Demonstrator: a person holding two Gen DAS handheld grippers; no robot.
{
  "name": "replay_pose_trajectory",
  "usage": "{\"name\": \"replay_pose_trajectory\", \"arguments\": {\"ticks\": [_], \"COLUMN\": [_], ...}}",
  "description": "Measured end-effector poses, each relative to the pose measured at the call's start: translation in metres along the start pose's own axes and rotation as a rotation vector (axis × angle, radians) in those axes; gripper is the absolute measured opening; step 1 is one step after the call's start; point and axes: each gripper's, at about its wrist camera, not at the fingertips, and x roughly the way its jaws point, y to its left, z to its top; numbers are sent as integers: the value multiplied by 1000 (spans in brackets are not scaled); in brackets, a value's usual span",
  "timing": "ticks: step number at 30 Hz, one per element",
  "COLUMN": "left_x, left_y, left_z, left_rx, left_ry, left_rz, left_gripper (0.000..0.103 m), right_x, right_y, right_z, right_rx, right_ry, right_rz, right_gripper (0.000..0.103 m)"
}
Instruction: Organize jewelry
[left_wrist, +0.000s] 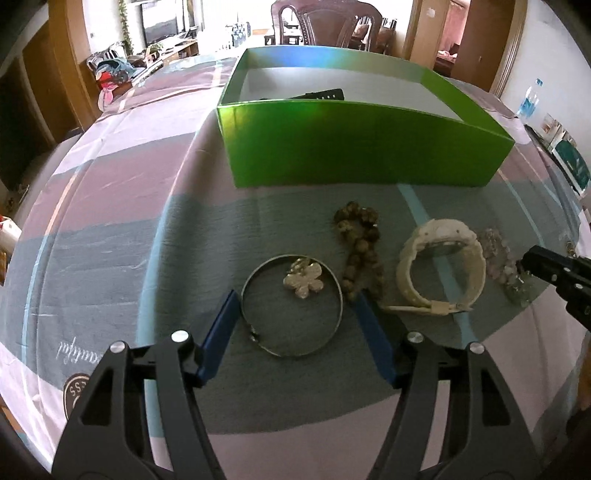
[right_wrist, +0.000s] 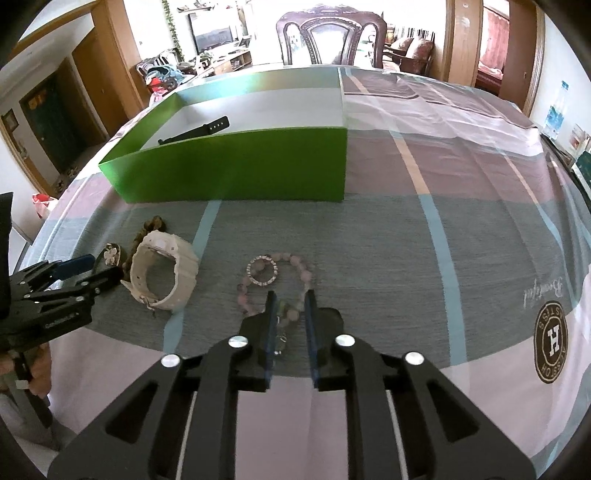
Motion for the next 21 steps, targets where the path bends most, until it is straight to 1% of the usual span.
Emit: {"name": "replay_pose_trajectory", "arguments": {"ticks": [1, 8, 11, 13, 14, 15, 21], "left_x": [1, 0, -9, -17, -20, -24, -32], "left_y": [0, 3, 6, 7, 6, 7, 10], "left_z": [0, -1, 0, 0, 0, 1, 0], "left_rx": [1, -4, -18, -15, -14, -13, -21], "left_ry": [4, 3, -22, -45, -52, -62, -78], "left_rz": [6, 3, 5, 8, 12, 17, 22], "left_gripper": [58, 58, 58, 58, 58, 58, 58], "right_x": [0, 2, 1, 1, 2, 3, 0], "right_y": [0, -2, -2, -1, 0, 1, 5], "right_z": [0, -1, -1, -2, -3, -5, -13], "right_rx": [1, 0, -2, -9, -17, -28, -57], "right_ry": [-1, 7, 7, 19, 25, 33, 46], "right_rz": [0, 0, -4, -5, -3, 7, 63], "right_gripper": [16, 16, 17, 26, 32, 35, 35]}}
